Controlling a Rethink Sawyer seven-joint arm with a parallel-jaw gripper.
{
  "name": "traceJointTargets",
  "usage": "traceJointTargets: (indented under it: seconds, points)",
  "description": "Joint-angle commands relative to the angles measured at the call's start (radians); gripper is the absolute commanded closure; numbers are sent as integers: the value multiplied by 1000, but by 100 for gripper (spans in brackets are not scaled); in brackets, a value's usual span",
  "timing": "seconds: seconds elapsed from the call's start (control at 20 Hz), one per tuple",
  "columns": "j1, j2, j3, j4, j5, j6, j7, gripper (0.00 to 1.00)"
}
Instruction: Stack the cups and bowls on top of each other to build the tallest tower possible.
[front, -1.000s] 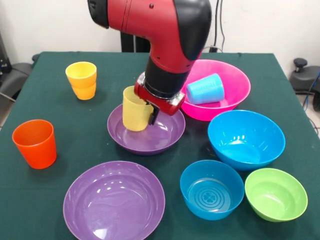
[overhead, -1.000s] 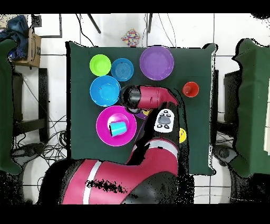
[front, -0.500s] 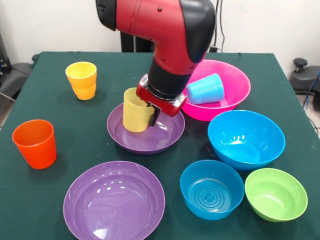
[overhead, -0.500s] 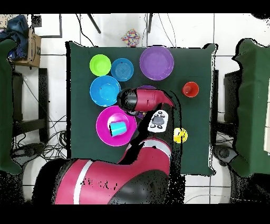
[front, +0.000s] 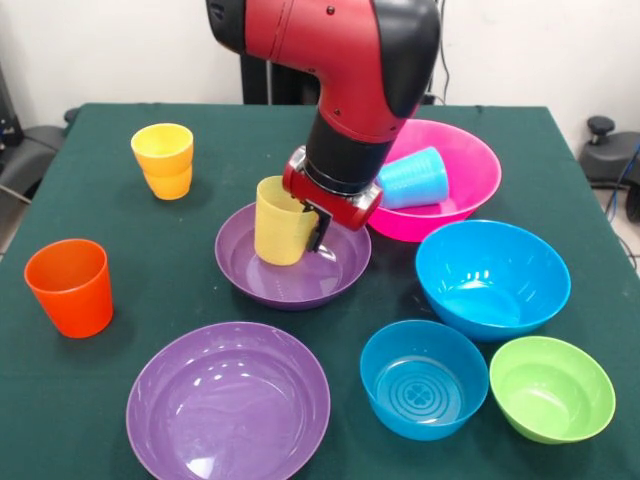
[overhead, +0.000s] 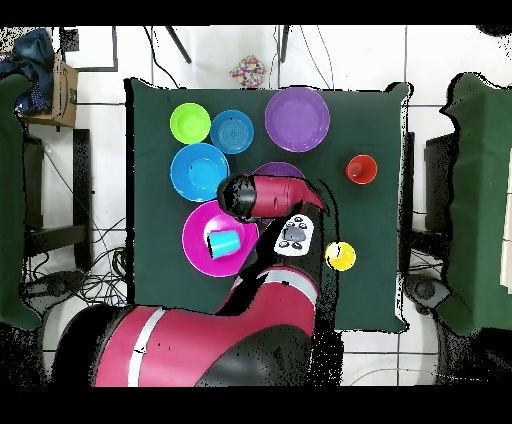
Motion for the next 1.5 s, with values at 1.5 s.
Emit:
traceJointTargets:
  seconds: [1.5]
  points:
    - [-13,7,85,32,134,-70,113,100]
